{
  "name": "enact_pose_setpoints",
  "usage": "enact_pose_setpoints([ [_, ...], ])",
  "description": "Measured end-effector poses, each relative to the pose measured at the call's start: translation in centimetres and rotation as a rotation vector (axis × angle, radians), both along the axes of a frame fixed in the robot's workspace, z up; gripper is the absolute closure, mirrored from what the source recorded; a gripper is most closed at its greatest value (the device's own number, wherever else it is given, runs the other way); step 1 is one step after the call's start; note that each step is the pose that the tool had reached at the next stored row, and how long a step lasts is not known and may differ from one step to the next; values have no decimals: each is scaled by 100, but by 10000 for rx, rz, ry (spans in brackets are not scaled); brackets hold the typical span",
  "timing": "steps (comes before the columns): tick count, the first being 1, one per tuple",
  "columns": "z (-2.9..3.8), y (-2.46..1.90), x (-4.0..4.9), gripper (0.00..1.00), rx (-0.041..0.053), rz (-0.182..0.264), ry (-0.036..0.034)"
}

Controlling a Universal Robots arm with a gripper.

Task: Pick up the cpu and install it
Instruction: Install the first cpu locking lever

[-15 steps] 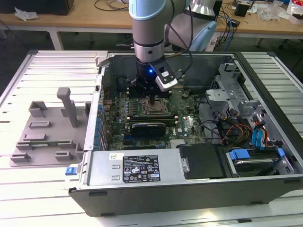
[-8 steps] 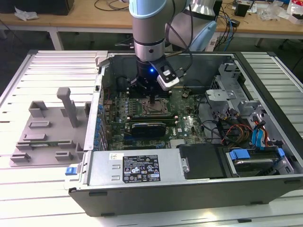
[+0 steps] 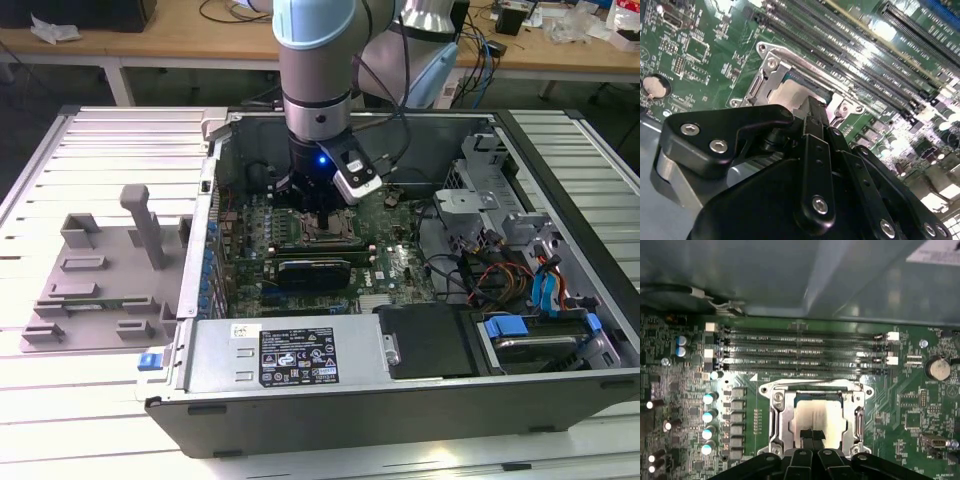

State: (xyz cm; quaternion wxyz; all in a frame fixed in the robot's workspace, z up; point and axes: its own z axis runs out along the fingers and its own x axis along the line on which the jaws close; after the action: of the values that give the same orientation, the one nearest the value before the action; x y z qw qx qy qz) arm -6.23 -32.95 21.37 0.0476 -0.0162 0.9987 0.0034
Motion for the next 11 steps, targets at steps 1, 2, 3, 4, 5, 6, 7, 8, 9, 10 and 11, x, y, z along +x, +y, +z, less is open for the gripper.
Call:
enact_pose_setpoints([
  [1, 0, -1, 0, 89, 0, -1, 0],
  [2, 19, -1, 0, 89, -2, -1, 1],
  [3, 60, -1, 0, 89, -2, -1, 1],
  [4, 90, -1, 0, 89, -1, -1, 0],
  [5, 115, -1, 0, 89, 0, -1, 0],
  [6, 191, -1, 0, 89, 0, 0, 0],
  [7, 193, -2, 8, 89, -1, 2, 7],
  [8, 194, -1, 24, 89, -6, 0, 23],
  [9, 194, -2, 45, 89, -9, -1, 42],
  [10, 193, -3, 81, 89, -12, -1, 77],
  [11, 194, -10, 136, 89, -22, 1, 156],
])
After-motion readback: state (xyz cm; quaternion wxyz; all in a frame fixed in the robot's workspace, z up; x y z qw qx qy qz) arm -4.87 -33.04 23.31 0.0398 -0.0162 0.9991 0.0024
